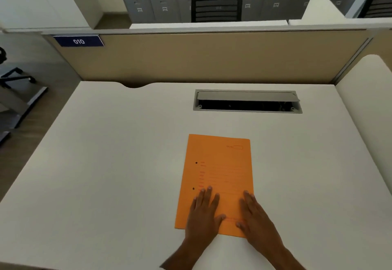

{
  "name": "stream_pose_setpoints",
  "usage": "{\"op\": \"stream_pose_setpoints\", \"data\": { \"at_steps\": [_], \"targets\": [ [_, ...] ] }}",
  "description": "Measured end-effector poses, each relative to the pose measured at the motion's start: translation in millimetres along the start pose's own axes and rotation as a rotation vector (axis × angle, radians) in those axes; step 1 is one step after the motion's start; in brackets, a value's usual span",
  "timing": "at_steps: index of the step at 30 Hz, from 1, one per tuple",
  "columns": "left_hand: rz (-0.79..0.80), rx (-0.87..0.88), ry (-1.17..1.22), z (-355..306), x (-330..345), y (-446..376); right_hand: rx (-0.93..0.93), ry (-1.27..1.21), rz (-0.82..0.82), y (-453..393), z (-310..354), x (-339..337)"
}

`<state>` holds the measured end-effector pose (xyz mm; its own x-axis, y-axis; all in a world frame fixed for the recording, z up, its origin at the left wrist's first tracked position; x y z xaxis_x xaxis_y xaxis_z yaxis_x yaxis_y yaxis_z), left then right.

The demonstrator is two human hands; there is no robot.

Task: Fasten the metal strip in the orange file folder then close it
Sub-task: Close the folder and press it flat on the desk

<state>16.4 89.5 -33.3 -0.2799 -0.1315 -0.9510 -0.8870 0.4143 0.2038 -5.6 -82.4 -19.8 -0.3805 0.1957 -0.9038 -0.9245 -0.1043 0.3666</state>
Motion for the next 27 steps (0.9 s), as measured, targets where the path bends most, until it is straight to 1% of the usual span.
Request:
{"op": "stream_pose_setpoints", "data": {
  "at_steps": [2,5,7,9,11,14,16,17,20,23,27],
  "targets": [
    [-0.011,-0.019,0.001,29,-3,3,0.000,0.032,0.015,-16,28,-3],
    [-0.018,-0.045,0.020,68,-9,9,-0.007,0.068,0.095,-32,61,-1],
    [-0.022,-0.055,0.028,97,-15,10,-0.041,0.093,0.075,-48,85,-1],
    [-0.033,-0.060,0.020,122,-21,11,-0.114,0.095,0.049,-61,109,-1],
    [-0.031,-0.068,-0.002,148,-27,11,-0.113,0.057,0.056,-78,127,0],
    [-0.011,-0.099,-0.038,182,-36,10,-0.131,0.065,0.077,-98,154,2],
    [-0.004,-0.124,-0.055,205,-43,6,-0.171,0.056,0.004,-116,176,0],
    [0.001,-0.135,-0.051,217,-46,2,-0.159,0.068,-0.022,-126,183,-1],
    [0.009,-0.130,-0.045,243,-52,-11,-0.124,0.092,0.049,-147,198,-1],
    [0.024,-0.104,-0.054,262,-60,-29,-0.141,0.077,-0.036,-171,207,-6],
    [0.008,-0.063,-0.074,280,-75,-65,-0.109,0.058,-0.015,-210,206,-10]
  ]
}}
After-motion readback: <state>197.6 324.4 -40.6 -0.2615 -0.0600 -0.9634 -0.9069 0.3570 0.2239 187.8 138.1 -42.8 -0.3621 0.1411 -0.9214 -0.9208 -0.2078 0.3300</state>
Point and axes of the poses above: each hand's wrist, its own y-axis away from the middle knuckle, its own x-axis out of the palm, z = x × y, the point moved 6 cm from there along -y, towards the middle knuckle, and after that the axes turned 5 degrees about x, right-handed, at the moved point
